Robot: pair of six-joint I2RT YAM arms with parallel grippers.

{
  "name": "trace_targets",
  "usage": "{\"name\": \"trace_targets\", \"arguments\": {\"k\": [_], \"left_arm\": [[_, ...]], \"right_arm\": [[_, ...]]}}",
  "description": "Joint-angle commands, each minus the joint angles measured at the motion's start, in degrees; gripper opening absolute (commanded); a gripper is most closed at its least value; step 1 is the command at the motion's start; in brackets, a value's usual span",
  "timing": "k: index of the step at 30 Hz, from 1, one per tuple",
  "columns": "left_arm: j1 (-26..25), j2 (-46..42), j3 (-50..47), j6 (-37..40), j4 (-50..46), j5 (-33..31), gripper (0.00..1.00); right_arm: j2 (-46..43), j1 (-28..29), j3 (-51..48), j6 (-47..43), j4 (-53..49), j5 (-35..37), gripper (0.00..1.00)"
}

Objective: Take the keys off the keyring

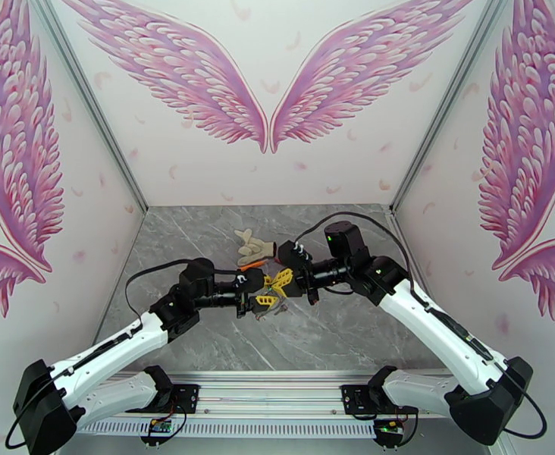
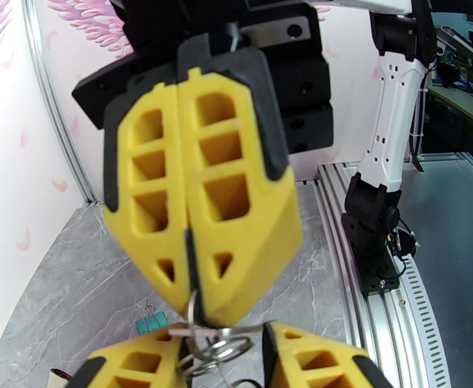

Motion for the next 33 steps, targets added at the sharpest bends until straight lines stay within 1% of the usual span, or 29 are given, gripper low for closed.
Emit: {"name": "trace_targets", "arguments": {"k": [1, 4, 12, 15, 17, 26, 28, 31, 33], "left_arm": [[-0.39, -1.7, 0.45, -0.86, -0.82, 3.79, 0.32], [-0.39, -2.41, -0.12, -0.74, -0.7, 4.17, 0.28], [-0.25, -3.26, 1.66, 2.11, -6.35, 3.04, 0.2], [-0.13, -3.77, 2.7, 3.47, -8.24, 4.17, 0.16], [-0.17, -3.59, 4.12, 4.26, -10.28, 4.69, 0.15], [0.34, -1.65, 6.88, 5.35, -13.02, 6.48, 0.13], [0.65, -1.83, 6.9, 5.47, -13.52, 6.68, 0.17], [1.08, -2.12, 6.83, 5.33, -13.44, 6.76, 0.18], [1.35, -2.23, 6.99, 4.98, -13.31, 7.19, 0.21]], "right_arm": [[-0.85, -0.43, 1.06, 0.49, 1.36, -1.51, 0.0], [-1.35, -0.45, 1.04, 0.64, 1.23, -0.96, 0.0], [-1.79, -0.5, 1.03, 0.61, 0.5, -0.74, 0.0], [-1.89, -0.53, 0.83, 0.65, 0.41, -0.34, 0.0], [-1.8, -0.49, 0.81, 0.78, 0.65, -0.47, 0.0], [-1.36, -0.49, 0.92, 0.59, 0.33, -0.87, 0.0], [-1.41, -0.54, 1.04, 0.45, -0.1, -0.8, 0.0], [-1.26, -0.53, 1.1, 0.48, -0.19, -1.26, 0.0], [-1.23, -0.49, 0.96, 0.62, -0.2, -1.44, 0.0]]}}
